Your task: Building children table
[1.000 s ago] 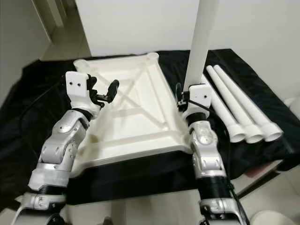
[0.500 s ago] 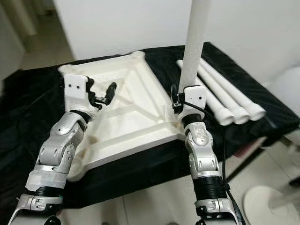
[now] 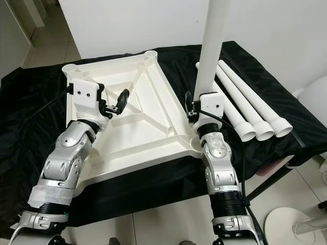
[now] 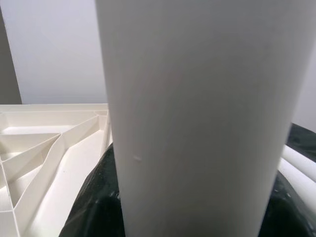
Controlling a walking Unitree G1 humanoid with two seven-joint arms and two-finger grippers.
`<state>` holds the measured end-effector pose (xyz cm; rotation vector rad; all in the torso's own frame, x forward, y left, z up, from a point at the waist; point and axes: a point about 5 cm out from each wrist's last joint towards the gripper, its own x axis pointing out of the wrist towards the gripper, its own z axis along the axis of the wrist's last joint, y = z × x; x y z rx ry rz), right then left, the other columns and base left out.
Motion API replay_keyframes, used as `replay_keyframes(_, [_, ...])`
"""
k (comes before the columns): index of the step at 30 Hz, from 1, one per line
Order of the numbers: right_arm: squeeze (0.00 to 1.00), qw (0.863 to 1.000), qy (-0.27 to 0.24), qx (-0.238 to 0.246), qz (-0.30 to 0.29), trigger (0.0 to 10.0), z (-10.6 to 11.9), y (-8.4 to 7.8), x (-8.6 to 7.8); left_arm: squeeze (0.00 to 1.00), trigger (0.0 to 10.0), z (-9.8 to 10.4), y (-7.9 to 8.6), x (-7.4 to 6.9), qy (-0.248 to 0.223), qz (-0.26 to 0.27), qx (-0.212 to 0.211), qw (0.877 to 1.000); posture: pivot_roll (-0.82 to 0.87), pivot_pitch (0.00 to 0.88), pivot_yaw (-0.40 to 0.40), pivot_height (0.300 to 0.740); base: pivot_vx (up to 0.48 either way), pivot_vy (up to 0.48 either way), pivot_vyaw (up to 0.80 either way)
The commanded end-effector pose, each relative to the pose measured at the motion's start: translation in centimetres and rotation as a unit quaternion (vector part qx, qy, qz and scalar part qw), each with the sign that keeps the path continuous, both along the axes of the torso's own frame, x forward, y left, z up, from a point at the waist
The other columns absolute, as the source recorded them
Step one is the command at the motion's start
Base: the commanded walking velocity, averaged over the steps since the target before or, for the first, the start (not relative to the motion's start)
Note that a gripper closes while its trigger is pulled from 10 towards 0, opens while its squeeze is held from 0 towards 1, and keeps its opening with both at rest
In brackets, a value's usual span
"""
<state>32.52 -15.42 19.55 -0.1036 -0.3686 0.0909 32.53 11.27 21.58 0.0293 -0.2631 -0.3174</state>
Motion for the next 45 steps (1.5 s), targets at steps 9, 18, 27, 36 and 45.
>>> replay_keyframes(9, [0.0, 1.0, 0.002, 0.0, -0.006, 10.0, -0.07, -0.06, -0.01, 0.0, 10.0, 0.09, -0.22, -0.56, -0.021, -0.009, 0.016, 1.0, -0.1, 0.057, 0.085, 0.74, 0.0, -0.373, 0.0])
replay_keyframes(18, [0.0, 1.0, 0.011, -0.003, -0.009, 10.0, -0.33, -0.16, -0.04, 0.0, 10.0, -0.3, -0.28, -0.24, 0.005, 0.004, -0.005, 1.0, -0.1, 0.058, 0.084, 0.74, 0.0, -0.173, 0.0])
replay_keyframes(27, [0.0, 1.0, 0.018, -0.013, -0.01, 10.0, -0.4, -0.02, 0.04, 0.0, 10.0, 0.06, 0.18, 0.03, 0.001, 0.022, -0.003, 1.0, -0.1, 0.055, 0.088, 0.74, 0.0, 0.0, 0.0])
replay_keyframes(36, [0.0, 1.0, 0.015, -0.017, -0.007, 10.0, -0.32, 0.15, 0.01, 0.0, 10.0, 0.18, 0.24, -0.07, -0.002, 0.016, -0.008, 1.0, -0.09, 0.054, 0.091, 0.74, 0.0, 0.0, 0.0])
replay_keyframes(45, [0.0, 1.0, 0.014, -0.023, -0.005, 10.0, -0.37, 0.28, -0.04, 0.0, 10.0, -0.21, 0.24, -0.02, 0.014, 0.01, -0.02, 1.0, -0.09, 0.051, 0.088, 0.74, 0.0, 0.195, 0.0])
